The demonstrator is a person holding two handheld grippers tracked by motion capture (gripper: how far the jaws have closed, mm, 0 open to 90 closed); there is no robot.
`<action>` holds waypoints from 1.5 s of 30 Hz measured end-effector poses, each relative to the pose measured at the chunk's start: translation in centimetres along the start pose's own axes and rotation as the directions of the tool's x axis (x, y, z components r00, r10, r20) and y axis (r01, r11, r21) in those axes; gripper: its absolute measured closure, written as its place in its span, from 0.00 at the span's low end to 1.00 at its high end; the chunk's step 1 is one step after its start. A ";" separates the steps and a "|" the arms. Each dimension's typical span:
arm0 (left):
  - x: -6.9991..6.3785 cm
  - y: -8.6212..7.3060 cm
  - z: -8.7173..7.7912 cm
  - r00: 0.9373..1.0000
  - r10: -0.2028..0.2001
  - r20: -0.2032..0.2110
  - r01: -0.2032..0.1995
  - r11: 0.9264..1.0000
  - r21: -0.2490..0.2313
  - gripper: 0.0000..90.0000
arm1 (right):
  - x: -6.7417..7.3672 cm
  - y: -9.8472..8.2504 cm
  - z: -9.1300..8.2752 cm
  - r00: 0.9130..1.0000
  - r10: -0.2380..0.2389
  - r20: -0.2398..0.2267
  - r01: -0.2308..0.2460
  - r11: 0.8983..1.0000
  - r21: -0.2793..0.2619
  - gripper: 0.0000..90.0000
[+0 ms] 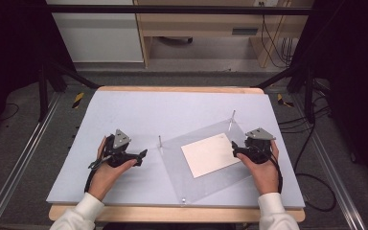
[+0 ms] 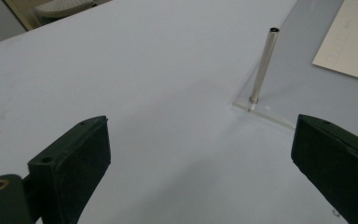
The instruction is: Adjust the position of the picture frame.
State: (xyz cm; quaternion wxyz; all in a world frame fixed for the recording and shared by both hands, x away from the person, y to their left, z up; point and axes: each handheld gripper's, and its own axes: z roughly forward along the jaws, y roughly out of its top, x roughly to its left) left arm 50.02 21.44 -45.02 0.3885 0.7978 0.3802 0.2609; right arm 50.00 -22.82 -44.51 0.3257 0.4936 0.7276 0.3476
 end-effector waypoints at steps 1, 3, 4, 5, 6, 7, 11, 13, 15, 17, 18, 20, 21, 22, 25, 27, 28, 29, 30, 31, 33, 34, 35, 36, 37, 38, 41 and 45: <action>-0.2 0.1 0.0 1.000 0.003 0.003 -0.003 1.000 -0.003 0.05 | 0.1 0.0 0.0 1.000 0.003 -0.001 -0.003 1.000 0.002 0.26; -0.5 0.4 0.0 1.000 0.011 0.002 -0.011 1.000 -0.004 0.07 | 0.4 0.2 -0.1 1.000 -0.016 0.015 0.016 1.000 -0.009 0.30; -0.9 0.7 0.0 1.000 0.021 -0.002 -0.021 1.000 -0.012 0.07 | 0.6 0.4 -0.2 0.999 -0.025 0.026 0.025 1.000 -0.010 0.32; -1.0 1.0 0.1 1.000 0.030 0.000 -0.030 0.999 -0.014 0.08 | 0.7 0.7 -0.2 0.998 -0.038 0.047 0.038 0.999 -0.013 0.33; -1.1 1.3 0.2 0.999 0.035 0.003 -0.035 0.999 -0.021 0.09 | 0.8 1.0 -0.1 0.997 -0.053 0.050 0.054 0.998 -0.022 0.34; -1.2 1.6 0.4 0.999 0.042 0.010 -0.042 0.999 -0.026 0.09 | 0.8 1.3 0.0 0.996 -0.070 0.056 0.071 0.997 -0.025 0.38; -1.1 2.5 1.2 0.999 0.019 0.030 -0.018 0.999 -0.037 0.13 | 0.1 2.5 1.6 0.997 -0.060 0.047 0.061 0.998 -0.019 0.49; -1.3 2.9 2.0 0.998 -0.010 0.058 0.012 0.999 -0.034 0.17 | -0.3 2.6 2.4 0.999 -0.031 0.031 0.031 0.999 -0.019 0.52; -1.5 3.0 2.6 0.997 0.010 0.076 -0.008 1.000 -0.025 0.17 | -0.4 2.5 3.0 0.999 -0.029 0.014 0.030 0.999 -0.013 0.56; -1.5 3.1 3.2 0.997 0.016 0.079 -0.014 1.000 -0.023 0.20 | -0.5 2.4 3.6 1.000 -0.030 -0.006 0.030 1.000 -0.011 0.57; -1.4 3.2 3.5 0.997 0.017 0.082 -0.015 1.000 -0.022 0.20 | -0.6 2.5 4.0 0.999 -0.036 -0.012 0.036 0.999 -0.012 0.58; -1.5 3.4 4.0 0.996 0.019 0.087 -0.017 1.000 -0.024 0.22 | -0.6 2.7 4.4 0.999 -0.035 -0.015 0.035 0.999 -0.005 0.58; -1.6 3.5 4.4 0.996 0.017 0.087 -0.014 0.999 -0.028 0.26 | -1.0 3.2 5.2 0.999 -0.028 -0.028 0.028 1.000 -0.002 0.60; -1.6 3.5 4.4 0.996 0.017 0.087 -0.014 0.999 -0.028 0.27 | -1.0 3.2 5.2 0.999 -0.028 -0.028 0.028 1.000 -0.002 0.60; -2.1 3.8 5.0 0.995 0.042 0.095 -0.041 0.999 -0.018 0.29 | -1.4 3.8 6.4 0.999 -0.011 -0.032 0.011 1.000 0.006 0.64; -2.8 3.8 5.1 0.994 0.067 0.084 -0.066 0.998 -0.005 0.34 | -1.7 3.9 7.4 1.000 -0.003 -0.030 0.004 1.000 0.019 0.67; -2.8 3.8 5.1 0.994 0.067 0.084 -0.066 0.998 -0.005 0.36 | -1.7 3.9 7.4 1.000 -0.003 -0.030 0.004 1.000 0.019 0.67; -3.2 3.7 5.0 0.995 0.069 0.066 -0.068 0.998 -0.007 0.38 | -2.1 3.9 8.1 0.999 0.012 -0.031 -0.011 0.999 0.035 0.70; -3.3 3.7 4.9 0.996 0.058 0.066 -0.058 0.998 -0.007 0.39 | -2.2 3.9 8.4 0.999 0.022 -0.028 -0.021 0.999 0.037 0.70; -3.5 3.7 4.9 0.996 0.052 0.066 -0.052 0.999 -0.001 0.41 | -2.2 3.9 8.6 1.000 0.021 -0.022 -0.020 0.999 0.037 0.70; -3.6 3.6 5.1 0.997 0.030 0.065 -0.030 1.000 0.008 0.43 | -2.4 4.0 8.9 0.999 0.044 -0.031 -0.043 0.998 0.036 0.72; -3.7 3.6 5.3 0.998 0.020 0.062 -0.021 1.000 0.009 0.45 | -2.4 4.0 9.2 0.998 0.045 -0.032 -0.044 0.998 0.044 0.72; -3.8 3.6 5.5 0.998 0.014 0.054 -0.015 1.000 0.013 0.48 | -2.5 4.1 9.4 0.999 0.040 -0.028 -0.038 0.998 0.060 0.73; -4.0 3.5 5.6 0.999 0.011 0.052 -0.012 1.000 0.014 0.49 | -2.6 4.2 9.7 0.998 0.052 -0.031 -0.050 0.997 0.064 0.73; -4.2 3.5 5.8 0.999 0.001 0.053 -0.002 1.000 0.014 0.49 | -2.7 4.3 10.0 0.997 0.066 -0.038 -0.063 0.996 0.064 0.73; -4.2 3.5 5.8 0.999 0.001 0.053 -0.002 1.000 0.014 0.50 | -2.7 4.3 10.0 0.997 0.066 -0.038 -0.063 0.996 0.064 0.73; -4.4 3.2 6.1 1.000 -0.014 0.027 0.013 1.000 0.006 0.52 | -2.8 4.4 11.0 0.997 0.070 -0.027 -0.068 0.995 0.074 0.74; -4.5 2.8 6.2 1.000 -0.018 0.009 0.018 1.000 -0.007 0.54 | -3.2 4.1 12.0 0.996 0.082 -0.026 -0.079 0.992 0.100 0.76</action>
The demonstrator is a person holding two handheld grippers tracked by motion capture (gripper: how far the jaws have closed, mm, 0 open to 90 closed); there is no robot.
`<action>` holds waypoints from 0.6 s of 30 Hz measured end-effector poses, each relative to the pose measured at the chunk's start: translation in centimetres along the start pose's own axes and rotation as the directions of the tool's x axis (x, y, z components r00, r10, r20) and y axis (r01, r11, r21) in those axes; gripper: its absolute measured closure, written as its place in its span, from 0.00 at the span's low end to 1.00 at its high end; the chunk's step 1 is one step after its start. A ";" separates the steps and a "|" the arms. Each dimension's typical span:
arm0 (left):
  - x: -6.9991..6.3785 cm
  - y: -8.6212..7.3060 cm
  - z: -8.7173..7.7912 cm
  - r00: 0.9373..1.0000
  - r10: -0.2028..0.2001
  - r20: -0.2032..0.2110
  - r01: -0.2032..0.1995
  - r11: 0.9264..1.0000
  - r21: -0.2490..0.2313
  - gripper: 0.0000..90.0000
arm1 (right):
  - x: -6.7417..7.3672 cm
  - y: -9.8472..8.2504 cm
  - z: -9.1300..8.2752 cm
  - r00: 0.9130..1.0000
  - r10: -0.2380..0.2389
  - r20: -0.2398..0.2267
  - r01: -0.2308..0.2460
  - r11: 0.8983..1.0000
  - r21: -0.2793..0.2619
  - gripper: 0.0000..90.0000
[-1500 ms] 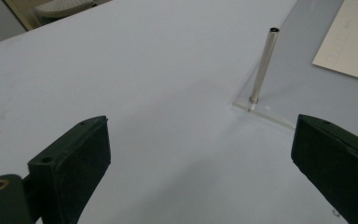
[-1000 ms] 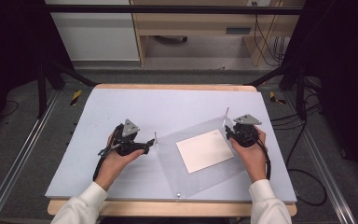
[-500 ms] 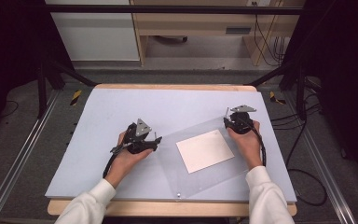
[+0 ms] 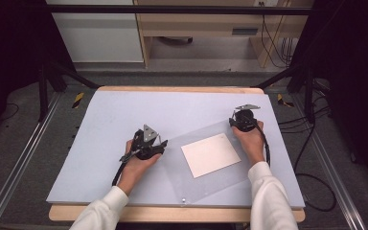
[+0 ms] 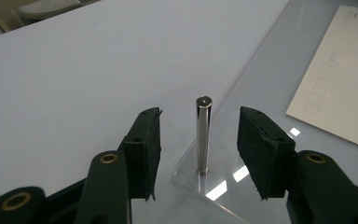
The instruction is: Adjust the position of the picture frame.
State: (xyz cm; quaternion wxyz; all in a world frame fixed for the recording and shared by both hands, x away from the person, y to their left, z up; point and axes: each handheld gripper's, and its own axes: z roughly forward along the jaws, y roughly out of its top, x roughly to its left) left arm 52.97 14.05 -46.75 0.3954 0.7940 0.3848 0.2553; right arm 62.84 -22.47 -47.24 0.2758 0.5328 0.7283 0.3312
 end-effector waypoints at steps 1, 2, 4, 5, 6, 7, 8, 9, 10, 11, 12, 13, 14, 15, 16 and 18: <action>0.0 -0.1 0.0 1.000 0.002 -0.003 -0.002 1.000 0.002 0.54 | 0.0 0.1 0.1 1.000 0.003 0.000 -0.003 1.000 0.003 0.77; 0.0 -0.1 0.0 1.000 -0.002 0.000 0.002 1.000 0.004 0.55 | 0.0 0.2 0.2 1.000 0.002 0.007 -0.002 1.000 0.006 0.78; 0.0 -0.2 -0.1 1.000 -0.002 -0.005 0.002 1.000 -0.003 0.55 | 0.0 0.5 0.3 1.000 0.003 0.019 -0.002 1.000 -0.010 0.81; 0.0 -0.2 0.0 1.000 -0.001 -0.004 0.001 1.000 -0.003 0.55 | 0.0 0.6 0.3 1.000 0.011 0.017 -0.011 1.000 -0.019 0.83; 0.1 -0.2 0.0 1.000 -0.001 -0.010 0.001 1.000 -0.004 0.55 | 0.0 0.7 0.3 1.000 0.018 0.018 -0.017 1.000 -0.021 0.83; 0.1 -0.2 0.0 1.000 -0.008 -0.008 0.007 1.000 -0.004 0.56 | 0.0 0.7 0.4 1.000 0.016 0.015 -0.016 1.000 -0.017 0.84; 0.1 -0.2 0.0 1.000 -0.008 -0.008 0.007 1.000 -0.004 0.57 | 0.0 0.6 0.6 1.000 0.017 0.021 -0.017 1.000 -0.011 0.85; 0.1 -0.2 0.0 1.000 -0.014 -0.003 0.014 1.000 -0.006 0.57 | 0.0 0.6 0.6 1.000 0.017 0.021 -0.017 1.000 -0.011 0.85; 0.1 -0.2 0.0 1.000 -0.014 -0.005 0.014 1.000 -0.005 0.57 | 0.0 0.5 0.7 1.000 0.024 0.018 -0.024 1.000 -0.004 0.85; 0.1 -0.2 0.0 1.000 -0.013 -0.009 0.013 1.000 -0.006 0.58 | 0.0 0.4 0.9 1.000 0.026 0.011 -0.026 1.000 -0.005 0.87; 0.2 -0.3 0.0 1.000 -0.016 -0.010 0.016 1.000 -0.006 0.58 | 0.0 0.4 1.0 1.000 0.021 0.011 -0.021 1.000 -0.005 0.88; 0.2 -0.3 0.0 1.000 -0.020 -0.011 0.020 1.000 -0.005 0.58 | 0.0 0.4 1.1 1.000 0.016 0.010 -0.016 1.000 -0.003 0.88; 0.2 -0.3 0.0 1.000 -0.020 -0.010 0.020 1.000 -0.002 0.59 | 0.1 0.4 1.1 1.000 0.011 0.010 -0.011 1.000 -0.003 0.90; 0.1 -0.3 0.1 1.000 -0.017 -0.011 0.017 1.000 0.000 0.59 | 0.1 0.4 1.2 1.000 0.008 0.009 -0.008 1.000 -0.004 0.93; 0.1 -0.4 0.2 1.000 -0.014 -0.009 0.014 1.000 0.002 0.60 | 0.2 0.4 1.2 1.000 0.007 0.004 -0.007 1.000 0.002 0.93; -0.1 -0.5 0.3 1.000 -0.004 -0.005 0.004 1.000 0.016 0.61 | 0.2 0.4 1.3 1.000 0.011 0.007 -0.011 1.000 0.001 0.94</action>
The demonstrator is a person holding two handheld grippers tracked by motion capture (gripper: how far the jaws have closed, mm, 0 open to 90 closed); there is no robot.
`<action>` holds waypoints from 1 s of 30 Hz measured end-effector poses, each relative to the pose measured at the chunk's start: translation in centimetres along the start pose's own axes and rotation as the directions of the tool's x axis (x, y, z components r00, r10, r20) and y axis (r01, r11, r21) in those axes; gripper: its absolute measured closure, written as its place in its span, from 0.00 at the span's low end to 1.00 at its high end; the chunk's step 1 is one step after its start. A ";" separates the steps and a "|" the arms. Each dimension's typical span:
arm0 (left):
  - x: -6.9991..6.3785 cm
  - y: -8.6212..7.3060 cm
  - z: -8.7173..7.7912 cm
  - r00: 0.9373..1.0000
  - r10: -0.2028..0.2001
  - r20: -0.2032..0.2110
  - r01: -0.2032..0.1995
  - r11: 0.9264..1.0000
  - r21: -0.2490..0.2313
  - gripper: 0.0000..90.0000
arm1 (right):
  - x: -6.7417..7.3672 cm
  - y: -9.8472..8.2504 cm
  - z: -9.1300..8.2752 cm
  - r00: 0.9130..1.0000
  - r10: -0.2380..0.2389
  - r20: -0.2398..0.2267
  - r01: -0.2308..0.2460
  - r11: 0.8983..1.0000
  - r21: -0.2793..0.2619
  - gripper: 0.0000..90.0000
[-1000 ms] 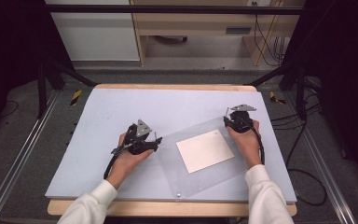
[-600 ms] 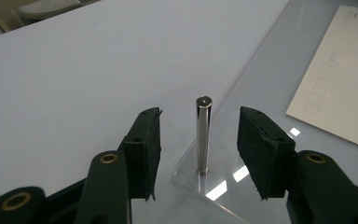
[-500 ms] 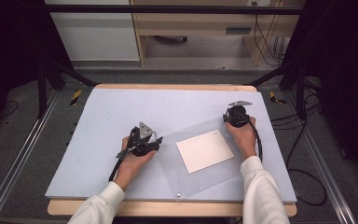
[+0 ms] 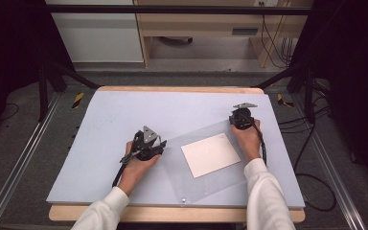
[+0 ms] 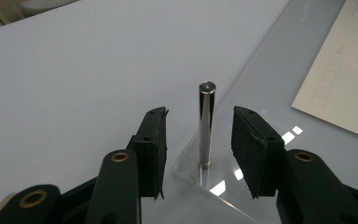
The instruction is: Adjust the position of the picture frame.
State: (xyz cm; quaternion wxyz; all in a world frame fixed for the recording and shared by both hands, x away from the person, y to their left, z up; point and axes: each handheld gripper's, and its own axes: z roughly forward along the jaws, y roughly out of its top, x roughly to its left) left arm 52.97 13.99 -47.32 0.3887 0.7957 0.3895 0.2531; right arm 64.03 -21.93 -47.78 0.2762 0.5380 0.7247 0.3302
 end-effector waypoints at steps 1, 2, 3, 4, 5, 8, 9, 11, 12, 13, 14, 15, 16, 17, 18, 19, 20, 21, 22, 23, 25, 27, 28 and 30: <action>0.0 0.0 0.0 1.000 0.000 0.000 0.000 1.000 0.000 0.61 | 0.0 0.0 0.0 1.000 0.000 0.000 0.000 1.000 0.000 0.94; -0.1 -0.1 0.1 1.000 -0.001 0.003 0.001 1.000 0.006 0.61 | 0.0 0.0 0.0 1.000 0.005 -0.006 -0.005 1.000 0.002 0.94; -0.2 -0.2 0.3 1.000 -0.003 0.002 0.003 1.000 0.014 0.63 | -0.1 0.0 0.0 1.000 0.009 -0.012 -0.009 1.000 0.004 0.94; -0.2 -0.2 0.4 1.000 -0.006 0.000 0.006 1.000 0.015 0.63 | -0.1 0.0 0.0 1.000 0.012 -0.013 -0.012 1.000 0.005 0.95; -0.2 -0.2 0.4 1.000 -0.006 0.002 0.006 1.000 0.017 0.64 | -0.1 0.0 -0.1 1.000 0.018 -0.014 -0.018 1.000 0.005 0.95; -0.1 -0.3 0.5 1.000 -0.013 -0.001 0.013 1.000 0.014 0.67 | -0.1 0.0 -0.1 0.999 0.031 -0.018 -0.030 1.000 0.007 0.95; 0.1 -0.3 0.5 1.000 -0.019 0.004 0.019 1.000 0.017 0.70 | -0.2 0.0 -0.1 0.999 0.029 -0.016 -0.029 1.000 0.007 0.95; 0.3 -0.4 0.5 0.999 -0.034 0.015 0.033 0.999 0.012 0.79 | -0.2 0.0 -0.1 0.999 0.031 -0.017 -0.031 0.999 0.007 0.95; 0.3 -0.4 0.5 0.999 -0.034 0.017 0.033 0.999 0.011 0.80 | -0.2 0.0 -0.1 0.999 0.031 -0.017 -0.031 0.999 0.008 0.95; 0.3 -0.4 0.5 0.999 -0.033 0.019 0.033 0.999 0.011 0.82 | -0.2 0.0 -0.1 0.999 0.032 -0.017 -0.032 0.999 0.008 0.95; 0.3 -0.4 0.5 0.999 -0.032 0.024 0.032 0.999 0.008 0.85 | -0.2 0.0 -0.1 0.999 0.031 -0.017 -0.030 1.000 0.008 0.95; 0.4 -0.4 0.5 0.999 -0.029 0.029 0.029 0.999 0.014 0.87 | -0.2 0.0 -0.1 0.999 0.031 -0.017 -0.031 0.999 0.008 0.95; 0.4 -0.4 0.5 0.999 -0.029 0.029 0.029 0.999 0.014 0.88 | -0.2 0.0 -0.1 0.999 0.031 -0.017 -0.031 0.999 0.008 0.95; 0.5 -0.5 0.6 0.998 -0.047 0.046 0.046 0.999 0.017 0.90 | -0.2 0.0 -0.1 0.999 0.033 -0.016 -0.033 0.999 0.008 0.95; 0.5 -0.5 0.6 0.997 -0.050 0.050 0.049 0.999 0.017 0.91 | -0.2 0.0 -0.1 0.999 0.032 -0.016 -0.032 0.999 0.009 0.95; 0.4 -0.5 0.7 0.998 -0.044 0.048 0.043 0.999 0.017 0.93 | -0.2 0.0 -0.1 0.999 0.033 -0.017 -0.033 0.999 0.009 0.95; 0.4 -0.5 0.7 0.998 -0.044 0.048 0.043 0.999 0.017 0.93 | -0.2 0.0 -0.1 0.999 0.034 -0.015 -0.033 0.999 0.009 0.95; 0.4 -0.5 0.7 0.998 -0.035 0.044 0.034 0.999 0.018 0.93 | -0.2 0.0 -0.1 0.999 0.033 -0.016 -0.033 0.999 0.009 0.95; 0.4 -0.5 0.7 0.998 -0.035 0.044 0.034 0.999 0.018 0.93 | -0.2 0.0 -0.1 0.999 0.033 -0.016 -0.033 0.999 0.009 0.95; 0.5 -0.5 0.7 0.998 -0.042 0.051 0.041 0.999 0.020 0.93 | -0.2 0.0 -0.1 0.999 0.033 -0.015 -0.033 0.999 0.009 0.95; 0.5 -0.4 0.7 0.998 -0.040 0.050 0.039 0.999 0.024 0.93 | -0.2 0.0 -0.1 0.999 0.034 -0.015 -0.033 0.999 0.010 0.95; 0.4 -0.4 0.7 0.998 -0.041 0.046 0.040 0.999 0.028 0.93 | -0.1 0.1 -0.1 0.999 0.037 -0.014 -0.037 0.999 0.011 0.95; 0.4 -0.4 0.7 0.998 -0.044 0.045 0.043 0.999 0.027 0.93 | -0.1 0.0 -0.1 0.999 0.037 -0.014 -0.037 0.999 0.011 0.95; 0.4 -0.3 0.7 0.998 -0.046 0.046 0.045 0.999 0.027 0.93 | -0.2 0.1 -0.1 0.999 0.036 -0.013 -0.036 0.999 0.013 0.95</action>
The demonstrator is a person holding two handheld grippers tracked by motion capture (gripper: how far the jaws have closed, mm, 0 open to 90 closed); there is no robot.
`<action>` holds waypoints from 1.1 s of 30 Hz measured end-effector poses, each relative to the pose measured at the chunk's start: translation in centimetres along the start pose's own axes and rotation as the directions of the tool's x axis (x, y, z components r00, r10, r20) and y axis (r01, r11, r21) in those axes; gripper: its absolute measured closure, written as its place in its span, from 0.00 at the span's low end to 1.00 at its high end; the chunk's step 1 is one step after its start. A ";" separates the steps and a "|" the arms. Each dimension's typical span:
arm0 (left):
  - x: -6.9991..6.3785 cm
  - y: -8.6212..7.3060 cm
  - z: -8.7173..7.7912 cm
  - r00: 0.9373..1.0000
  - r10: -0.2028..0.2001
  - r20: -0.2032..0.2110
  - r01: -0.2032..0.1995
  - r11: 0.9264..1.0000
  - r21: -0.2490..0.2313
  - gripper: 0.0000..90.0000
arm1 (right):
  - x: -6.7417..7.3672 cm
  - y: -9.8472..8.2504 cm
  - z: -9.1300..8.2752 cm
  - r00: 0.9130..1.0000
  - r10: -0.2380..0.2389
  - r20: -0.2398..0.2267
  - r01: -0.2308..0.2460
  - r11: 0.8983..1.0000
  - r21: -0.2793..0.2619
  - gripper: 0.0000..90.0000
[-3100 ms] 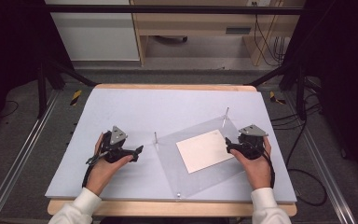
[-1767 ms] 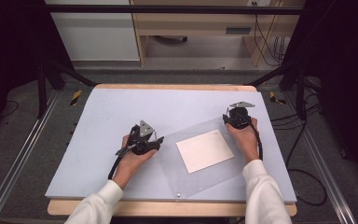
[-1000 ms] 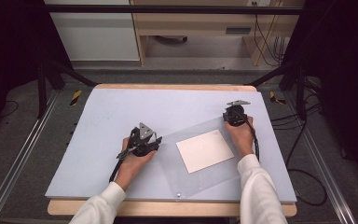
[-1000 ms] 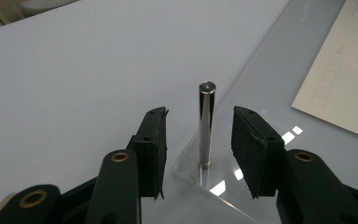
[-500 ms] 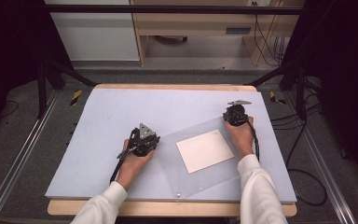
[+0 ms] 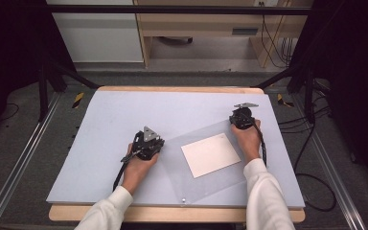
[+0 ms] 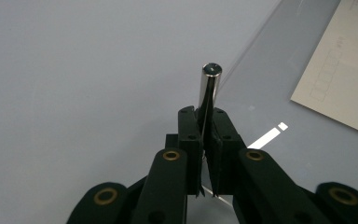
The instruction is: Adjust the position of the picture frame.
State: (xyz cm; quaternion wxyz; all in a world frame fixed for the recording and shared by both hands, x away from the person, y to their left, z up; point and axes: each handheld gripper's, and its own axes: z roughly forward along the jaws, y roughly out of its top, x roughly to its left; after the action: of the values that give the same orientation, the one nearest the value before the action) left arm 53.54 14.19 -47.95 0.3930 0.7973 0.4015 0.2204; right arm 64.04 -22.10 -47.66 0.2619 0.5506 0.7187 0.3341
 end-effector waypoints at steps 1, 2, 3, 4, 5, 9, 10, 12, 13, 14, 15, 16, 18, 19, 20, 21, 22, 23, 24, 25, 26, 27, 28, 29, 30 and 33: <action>0.0 0.0 0.0 1.000 -0.004 0.000 0.004 1.000 0.000 0.93 | 0.0 0.0 0.0 1.000 -0.001 0.000 0.001 1.000 0.000 0.95; 0.0 0.0 0.0 1.000 -0.006 0.000 0.006 1.000 0.000 0.93 | 0.0 0.0 0.0 1.000 0.001 0.000 -0.001 1.000 0.001 0.95; 0.0 0.0 0.0 1.000 -0.014 0.001 0.014 1.000 -0.003 0.94 | 0.0 0.0 0.0 1.000 0.002 -0.002 -0.002 1.000 0.002 0.95; 0.0 0.0 0.0 1.000 -0.017 0.003 0.017 1.000 -0.001 0.94 | 0.0 0.0 0.0 1.000 0.002 -0.001 -0.002 1.000 0.002 0.95; 0.1 0.0 0.0 1.000 -0.021 0.006 0.021 1.000 -0.003 0.94 | 0.0 0.0 0.0 1.000 0.004 -0.001 -0.004 1.000 0.002 0.95; 0.5 0.1 0.0 0.999 -0.031 0.035 0.031 1.000 0.000 0.94 | 0.0 0.2 -0.3 1.000 0.007 -0.008 -0.007 1.000 0.012 0.95; 0.5 0.2 0.0 0.999 -0.032 0.039 0.032 0.999 0.008 0.94 | 0.0 0.2 -0.3 1.000 0.000 -0.002 0.000 1.000 0.012 0.95; 0.6 0.4 -0.1 0.998 -0.035 0.046 0.034 0.999 0.020 0.94 | 0.0 0.2 -0.5 1.000 -0.007 -0.005 0.007 1.000 0.017 0.95; 0.6 0.4 -0.1 0.998 -0.035 0.046 0.034 0.999 0.020 0.94 | 0.0 0.2 -0.5 1.000 -0.007 -0.005 0.007 1.000 0.017 0.95; 0.6 0.6 -0.2 0.998 -0.035 0.050 0.033 0.999 0.031 0.94 | 0.0 0.3 -0.7 1.000 -0.007 -0.008 0.007 1.000 0.023 0.95; 0.6 0.8 -0.4 0.998 -0.031 0.053 0.029 0.999 0.035 0.94 | 0.0 0.3 -0.9 1.000 -0.009 -0.013 0.010 1.000 0.028 0.95; 0.7 0.9 -0.5 0.998 -0.028 0.055 0.026 0.999 0.038 0.94 | 0.0 0.4 -1.1 1.000 -0.014 -0.012 0.014 0.999 0.032 0.95; 0.7 1.5 -1.1 0.998 -0.014 0.060 0.012 0.999 0.042 0.93 | 0.1 0.7 -1.8 1.000 -0.008 -0.012 0.008 0.999 0.036 0.95; 0.8 1.7 -1.3 0.998 -0.009 0.063 0.006 0.999 0.043 0.93 | 0.1 0.8 -2.2 1.000 -0.016 -0.008 0.016 0.999 0.037 0.95; 0.8 1.9 -1.5 0.998 -0.010 0.068 0.007 0.999 0.045 0.93 | 0.1 1.0 -2.5 1.000 -0.013 -0.010 0.014 0.999 0.044 0.95; 0.9 2.1 -1.7 0.998 -0.001 0.066 -0.002 0.999 0.046 0.93 | 0.2 1.2 -2.9 1.000 -0.025 -0.011 0.026 0.998 0.051 0.95; 0.9 2.3 -2.0 0.998 0.007 0.065 -0.010 0.999 0.047 0.93 | 0.2 1.4 -3.2 0.999 -0.029 -0.014 0.030 0.998 0.056 0.95; 1.0 2.5 -2.3 0.998 0.009 0.067 -0.012 0.999 0.048 0.93 | 0.4 1.7 -3.7 1.000 -0.028 -0.013 0.029 0.998 0.051 0.95; 1.0 2.5 -2.3 0.998 0.009 0.067 -0.012 0.999 0.048 0.93 | 0.4 1.7 -3.7 1.000 -0.028 -0.013 0.029 0.998 0.051 0.95; 1.1 2.9 -2.9 0.997 0.006 0.074 -0.009 0.999 0.043 0.92 | 0.7 2.3 -4.6 0.999 -0.038 -0.002 0.038 0.998 0.043 0.95; 1.2 3.0 -3.2 0.997 0.008 0.074 -0.011 0.999 0.043 0.92 | 0.8 2.5 -4.9 0.999 -0.044 0.002 0.043 0.998 0.040 0.95; 1.3 3.2 -3.5 0.997 0.007 0.077 -0.010 0.999 0.047 0.92 | 1.1 2.7 -5.3 0.999 -0.043 0.006 0.043 0.998 0.038 0.95; 1.4 3.4 -3.8 0.997 0.007 0.076 -0.010 0.999 0.045 0.92 | 1.3 2.9 -5.7 0.999 -0.050 0.008 0.049 0.998 0.037 0.95; 1.6 3.5 -4.1 0.997 0.005 0.074 -0.008 0.999 0.043 0.92 | 1.4 3.0 -6.1 0.999 -0.050 0.006 0.049 0.998 0.034 0.95; 1.6 3.5 -4.1 0.997 0.005 0.074 -0.008 0.999 0.043 0.92 | 1.6 3.2 -6.4 0.998 -0.057 0.005 0.057 0.998 0.030 0.95; 2.3 4.4 -5.2 0.997 0.021 0.075 -0.025 0.998 0.057 0.92 | 2.2 3.5 -7.3 0.998 -0.060 0.006 0.060 0.998 0.023 0.95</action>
State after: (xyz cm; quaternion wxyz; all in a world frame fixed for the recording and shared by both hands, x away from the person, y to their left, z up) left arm 53.47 16.76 -41.29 0.3820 0.8207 0.3834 0.1832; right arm 60.20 -20.81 -40.33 0.2681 0.5330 0.7377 0.3160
